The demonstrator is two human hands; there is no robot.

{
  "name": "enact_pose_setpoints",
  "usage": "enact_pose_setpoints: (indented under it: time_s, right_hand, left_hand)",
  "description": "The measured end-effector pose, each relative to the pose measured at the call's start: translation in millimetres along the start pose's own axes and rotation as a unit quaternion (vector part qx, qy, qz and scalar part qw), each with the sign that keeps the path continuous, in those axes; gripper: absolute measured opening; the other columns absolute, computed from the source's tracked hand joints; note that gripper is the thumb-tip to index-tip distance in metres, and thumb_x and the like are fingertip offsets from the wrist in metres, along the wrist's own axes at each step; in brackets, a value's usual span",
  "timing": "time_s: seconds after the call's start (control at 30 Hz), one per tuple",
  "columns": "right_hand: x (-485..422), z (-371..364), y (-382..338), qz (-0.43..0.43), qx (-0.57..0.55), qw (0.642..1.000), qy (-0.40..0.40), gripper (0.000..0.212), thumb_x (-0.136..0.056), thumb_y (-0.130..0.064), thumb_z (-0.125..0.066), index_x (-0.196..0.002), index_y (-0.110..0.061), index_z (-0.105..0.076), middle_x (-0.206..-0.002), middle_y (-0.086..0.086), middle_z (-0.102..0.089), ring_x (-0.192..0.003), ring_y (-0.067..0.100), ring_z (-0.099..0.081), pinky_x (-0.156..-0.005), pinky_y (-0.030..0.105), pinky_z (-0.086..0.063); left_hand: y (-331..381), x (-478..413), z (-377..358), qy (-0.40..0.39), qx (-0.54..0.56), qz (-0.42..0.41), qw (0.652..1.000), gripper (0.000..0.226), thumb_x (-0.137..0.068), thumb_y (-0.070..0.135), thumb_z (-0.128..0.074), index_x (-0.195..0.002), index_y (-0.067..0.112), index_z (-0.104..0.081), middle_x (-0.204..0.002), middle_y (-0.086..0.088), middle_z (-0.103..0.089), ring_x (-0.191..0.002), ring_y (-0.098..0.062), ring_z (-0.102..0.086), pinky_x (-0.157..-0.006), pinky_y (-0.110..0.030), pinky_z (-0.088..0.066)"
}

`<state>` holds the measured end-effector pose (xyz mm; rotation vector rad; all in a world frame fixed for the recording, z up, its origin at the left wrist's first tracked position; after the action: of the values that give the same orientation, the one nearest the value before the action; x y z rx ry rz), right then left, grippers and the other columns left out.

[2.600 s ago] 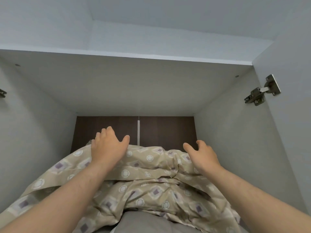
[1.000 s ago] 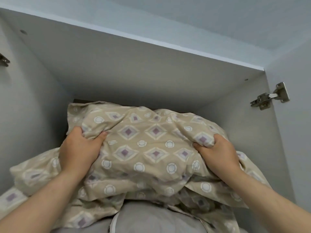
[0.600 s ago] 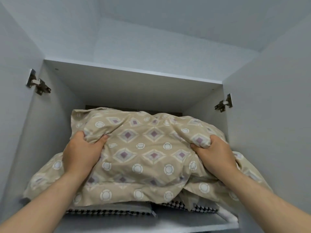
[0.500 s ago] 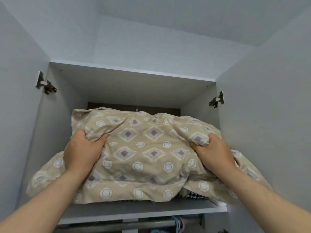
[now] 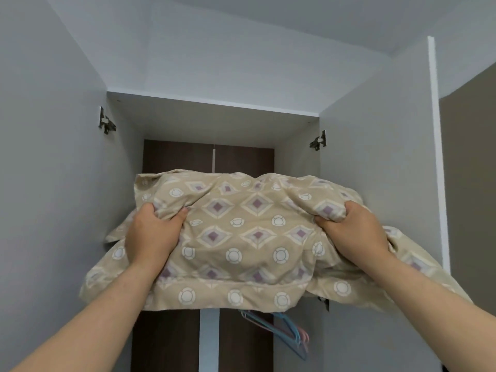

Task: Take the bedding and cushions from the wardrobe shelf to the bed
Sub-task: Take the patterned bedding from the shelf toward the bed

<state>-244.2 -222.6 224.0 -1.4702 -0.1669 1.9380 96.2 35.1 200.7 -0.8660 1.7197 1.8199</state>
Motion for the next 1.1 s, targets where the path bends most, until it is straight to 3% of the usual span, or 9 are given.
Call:
enact_pose_setpoints:
  time_s: [0.17, 0.33, 0.53, 0.7, 1.1]
  right_hand:
    - [46.5, 39.1, -6.3, -0.028, 0.055, 0.998, 0.003, 0.044, -0.076, -0.058, -0.066, -0.076, -0.017, -0.050, -0.076, 0.002, -0.062, -0.075, 0.030, -0.058, -0.069, 0.043, -0.050]
    - [103.6, 86.5, -20.6, -0.062, 0.132, 0.989, 0.008, 0.046, -0.078, -0.057, -0.066, -0.072, -0.017, -0.044, -0.068, -0.002, -0.057, -0.067, 0.022, -0.055, -0.058, 0.036, -0.039]
    - [171.6, 189.3, -25.6, -0.089, 0.205, 0.974, 0.043, 0.044, -0.078, -0.057, -0.066, -0.073, -0.018, -0.047, -0.069, -0.002, -0.057, -0.065, 0.019, -0.054, -0.057, 0.035, -0.041]
    - [232.7, 317.6, -19.5, -0.138, 0.284, 0.944, 0.097, 0.047, -0.077, -0.060, -0.066, -0.074, -0.017, -0.046, -0.068, -0.003, -0.056, -0.066, 0.020, -0.053, -0.057, 0.036, -0.039]
    - [432.0, 636.5, -0.2, -0.287, 0.432, 0.828, 0.212, 0.044, -0.075, -0.060, -0.064, -0.082, -0.017, -0.056, -0.082, 0.001, -0.065, -0.081, 0.032, -0.060, -0.071, 0.043, -0.050]
  left_hand:
    - [-9.4, 26.5, 3.1, -0.051, 0.036, 0.017, 0.998, 0.046, -0.071, 0.061, -0.068, -0.084, 0.019, -0.053, -0.078, 0.004, -0.056, -0.075, -0.023, -0.053, -0.064, -0.035, -0.042]
    - [-23.5, 74.0, 10.3, -0.113, 0.101, 0.048, 0.987, 0.043, -0.073, 0.056, -0.070, -0.079, 0.018, -0.050, -0.075, 0.001, -0.055, -0.073, -0.024, -0.053, -0.063, -0.036, -0.042]
    - [2.9, 150.1, 11.0, -0.182, 0.204, 0.080, 0.958, 0.045, -0.073, 0.051, -0.073, -0.091, 0.013, -0.057, -0.084, -0.003, -0.061, -0.079, -0.028, -0.057, -0.068, -0.040, -0.047]
    - [92.5, 230.2, 2.7, -0.262, 0.271, 0.060, 0.924, 0.046, -0.073, 0.052, -0.073, -0.092, 0.013, -0.056, -0.088, -0.004, -0.060, -0.080, -0.026, -0.056, -0.071, -0.040, -0.048]
    - [349.0, 495.9, 39.9, -0.471, 0.380, 0.006, 0.796, 0.044, -0.074, 0.050, -0.072, -0.093, 0.013, -0.057, -0.090, -0.002, -0.060, -0.083, -0.027, -0.056, -0.071, -0.036, -0.045]
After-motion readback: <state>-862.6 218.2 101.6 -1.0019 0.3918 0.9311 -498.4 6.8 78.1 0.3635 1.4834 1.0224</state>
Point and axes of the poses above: each hand's wrist, its own x-axis away from the middle knuckle, its own z-axis out of the back of the hand, y = z × x, the point moved 9 cm from there along -x, towards the middle knuckle
